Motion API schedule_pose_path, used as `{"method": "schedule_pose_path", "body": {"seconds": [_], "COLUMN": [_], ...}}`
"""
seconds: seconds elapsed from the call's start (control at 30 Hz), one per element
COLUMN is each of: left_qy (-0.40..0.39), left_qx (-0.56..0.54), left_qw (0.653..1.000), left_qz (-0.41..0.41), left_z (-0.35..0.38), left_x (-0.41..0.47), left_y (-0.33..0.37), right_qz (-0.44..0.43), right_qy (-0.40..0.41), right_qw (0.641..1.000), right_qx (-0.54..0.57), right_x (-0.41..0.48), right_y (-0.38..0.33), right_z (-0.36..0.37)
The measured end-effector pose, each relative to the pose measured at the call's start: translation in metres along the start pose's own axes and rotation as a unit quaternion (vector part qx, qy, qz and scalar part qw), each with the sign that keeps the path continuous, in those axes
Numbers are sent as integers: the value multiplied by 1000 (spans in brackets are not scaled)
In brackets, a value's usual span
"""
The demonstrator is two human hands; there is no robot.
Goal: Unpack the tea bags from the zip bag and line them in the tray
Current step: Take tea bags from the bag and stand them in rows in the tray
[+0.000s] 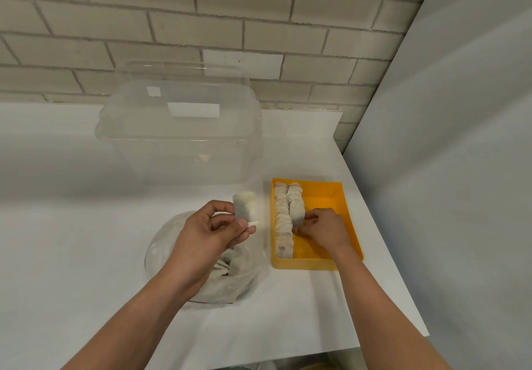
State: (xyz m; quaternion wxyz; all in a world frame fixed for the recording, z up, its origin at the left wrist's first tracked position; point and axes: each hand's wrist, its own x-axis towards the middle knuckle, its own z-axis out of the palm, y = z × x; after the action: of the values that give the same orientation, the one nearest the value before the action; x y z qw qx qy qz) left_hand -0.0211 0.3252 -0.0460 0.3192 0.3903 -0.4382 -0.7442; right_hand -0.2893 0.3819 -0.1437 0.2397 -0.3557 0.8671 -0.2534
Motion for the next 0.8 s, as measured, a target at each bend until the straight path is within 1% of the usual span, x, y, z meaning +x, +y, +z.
{"method": "schedule_pose_path", "body": {"seconds": [0.23, 0.4, 0.47, 0.53, 0.63, 0.7, 0.73, 0.8], "left_qy": [2, 7, 10, 12, -10, -26, -31, -46], "left_qx": [15, 31, 47, 63, 107, 187, 243, 366], "left_qw": [1000, 999, 999, 998, 993, 979, 964, 915], "left_qz": [0, 9, 17, 23, 42, 74, 99, 165], "left_z": [-2, 0, 1, 3, 8, 12, 13, 17], "left_x": [-1, -1, -1, 1, 9, 15, 18, 24], "left_y": [-3, 1, 2, 4, 10, 16, 18, 23], "right_qz": [-16, -11, -33, -77, -164, -204, -217, -225], "right_qy": [10, 44, 72, 90, 83, 49, 23, -27], "right_qw": [999, 999, 996, 989, 962, 945, 939, 935], "right_qx": [-38, -4, 29, 91, 201, 251, 265, 275], "right_x": [-1, -8, -17, -31, -56, -68, -72, -75], "right_y": [-2, -4, -14, -32, -65, -80, -84, -86], "right_z": [1, -8, -16, -26, -39, -45, -48, -51]}}
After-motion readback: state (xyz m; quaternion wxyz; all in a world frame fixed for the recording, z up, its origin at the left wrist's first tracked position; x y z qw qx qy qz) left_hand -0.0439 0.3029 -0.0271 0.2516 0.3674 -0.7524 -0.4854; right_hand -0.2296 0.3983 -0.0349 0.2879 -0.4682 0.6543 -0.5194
